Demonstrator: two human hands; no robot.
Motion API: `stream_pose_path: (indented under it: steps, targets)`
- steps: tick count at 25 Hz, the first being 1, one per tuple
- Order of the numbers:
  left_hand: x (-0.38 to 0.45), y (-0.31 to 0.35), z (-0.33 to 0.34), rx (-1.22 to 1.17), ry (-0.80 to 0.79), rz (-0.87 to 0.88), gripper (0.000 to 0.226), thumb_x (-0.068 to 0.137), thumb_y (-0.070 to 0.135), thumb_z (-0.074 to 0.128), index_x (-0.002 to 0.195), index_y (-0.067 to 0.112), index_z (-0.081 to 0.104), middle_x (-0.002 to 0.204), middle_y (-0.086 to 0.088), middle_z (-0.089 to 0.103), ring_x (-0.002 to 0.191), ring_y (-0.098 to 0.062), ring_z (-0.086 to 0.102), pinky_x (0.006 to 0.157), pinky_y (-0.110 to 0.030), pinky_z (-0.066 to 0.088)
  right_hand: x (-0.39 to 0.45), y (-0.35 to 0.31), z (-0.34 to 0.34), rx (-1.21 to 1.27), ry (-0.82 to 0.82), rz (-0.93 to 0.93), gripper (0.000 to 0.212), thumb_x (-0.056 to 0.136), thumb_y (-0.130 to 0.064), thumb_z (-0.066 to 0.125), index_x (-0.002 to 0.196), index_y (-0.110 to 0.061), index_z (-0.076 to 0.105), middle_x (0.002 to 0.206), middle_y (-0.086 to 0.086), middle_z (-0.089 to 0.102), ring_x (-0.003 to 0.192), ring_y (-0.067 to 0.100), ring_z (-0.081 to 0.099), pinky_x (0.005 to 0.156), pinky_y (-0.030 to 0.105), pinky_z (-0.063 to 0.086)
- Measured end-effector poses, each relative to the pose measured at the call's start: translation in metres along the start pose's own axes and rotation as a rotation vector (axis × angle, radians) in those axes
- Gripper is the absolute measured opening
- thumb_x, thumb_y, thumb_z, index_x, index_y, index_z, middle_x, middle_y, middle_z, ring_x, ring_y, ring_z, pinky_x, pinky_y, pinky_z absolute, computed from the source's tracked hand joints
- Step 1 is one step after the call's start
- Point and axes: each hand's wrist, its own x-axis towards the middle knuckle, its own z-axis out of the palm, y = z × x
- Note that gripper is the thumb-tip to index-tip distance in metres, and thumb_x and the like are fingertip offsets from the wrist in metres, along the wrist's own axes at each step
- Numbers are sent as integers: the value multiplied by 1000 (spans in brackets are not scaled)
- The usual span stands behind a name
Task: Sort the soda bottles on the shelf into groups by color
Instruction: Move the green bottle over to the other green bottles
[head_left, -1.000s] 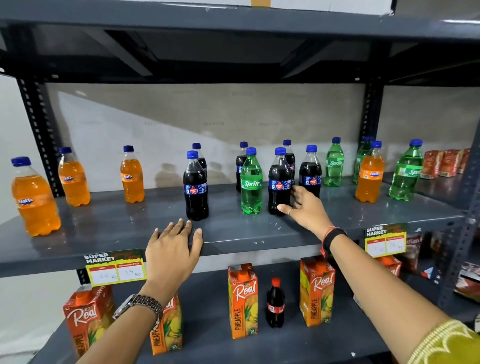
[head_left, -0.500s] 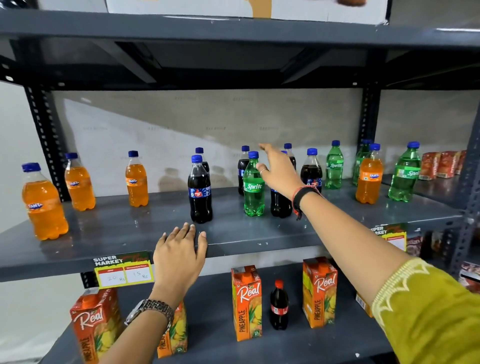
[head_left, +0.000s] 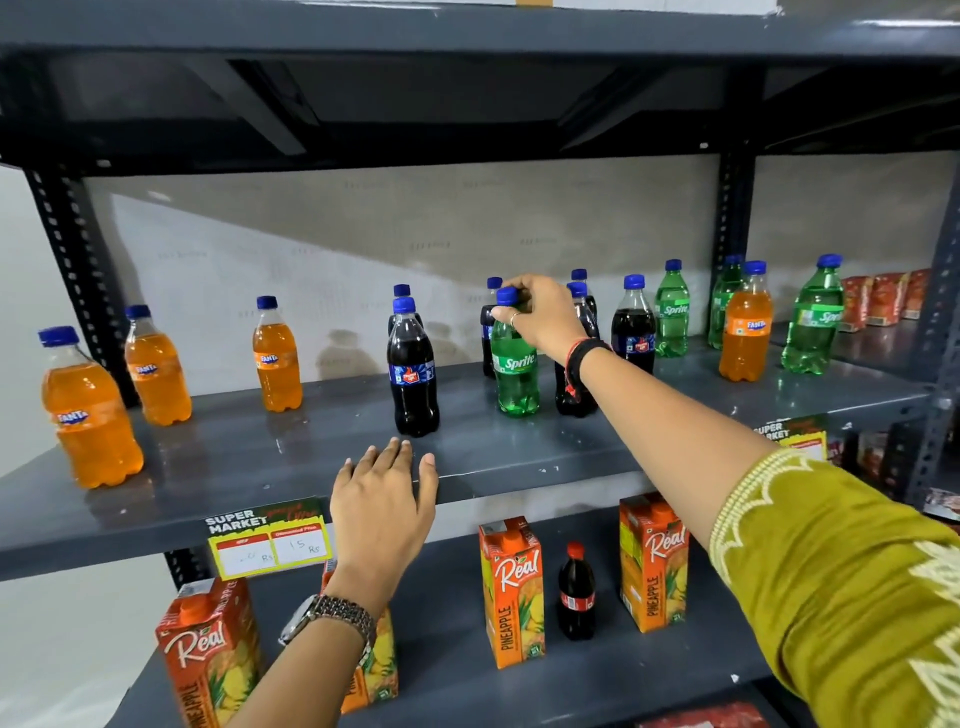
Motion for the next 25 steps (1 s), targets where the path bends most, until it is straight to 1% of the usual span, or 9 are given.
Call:
stream_pose_path:
  steps: [4,9,14,16,17,19,20,22,25]
  targets:
    - [1,3,1,-62,30,12,54,91,40,26,119,12,62,125,-6,63,122,-23,53,103,-42,35,-16,6,-23,195,95,0,37,75,-14,73,109,-6,63,99,9,67,84,13,59,78,18,48]
    - [2,48,12,-97,43,71,52,91,40,27,118,13,62,124,-5,64,120,-21,55,101,-43,36,-29,29,-97,174,96,-67,31,70,-21,77,100,-16,68,82,-6,66,76,7,61,74,15,51]
    - [13,117,24,-51,33,109,56,90,44,22,116,15,62,123,-3,64,120,-19,55,98,-42,37,-29,81,-186,91,136,-47,36,69,-21,78,103,-12,68,85,3,68,72,7,61,75,20,50]
    - [19,137,27,-37,31,90,51,91,42,27,111,14,64,118,-4,67,111,-23,60,92,-42,41,-26,102,-212,66,160,-39,35,69,-20,78,102,-12,68,85,5,69,73,8,61,76,20,51]
    - [21,152,29,-37,38,79,45,91,38,32,104,13,67,110,-6,70,100,-27,65,85,-41,45,-22,115,-229,58,175,-36,36,69,-20,78,102,-11,68,85,5,69,73,8,62,76,19,51]
    - [22,172,32,-21,67,41,33,88,29,38,81,13,67,81,-9,73,70,-32,67,66,-38,47,-12,137,-256,54,194,-28,37,69,-18,77,103,-9,67,84,3,67,71,6,61,72,14,51]
    - [20,176,32,-10,79,11,30,85,25,41,75,13,67,71,-10,71,62,-33,65,61,-36,47,-6,146,-266,52,199,-23,37,70,-17,77,104,-9,66,84,3,67,70,6,61,70,13,51]
    - [18,179,33,9,112,-35,21,82,20,52,79,14,72,72,-12,73,60,-34,67,57,-36,50,5,161,-282,39,201,-15,37,71,-16,76,106,-7,66,86,4,66,68,5,59,67,10,49]
    - [18,183,33,21,122,-51,16,77,14,66,91,16,74,89,-11,75,76,-34,70,58,-41,54,20,186,-296,18,208,0,37,71,-16,76,106,-6,66,86,3,65,70,6,59,60,2,46]
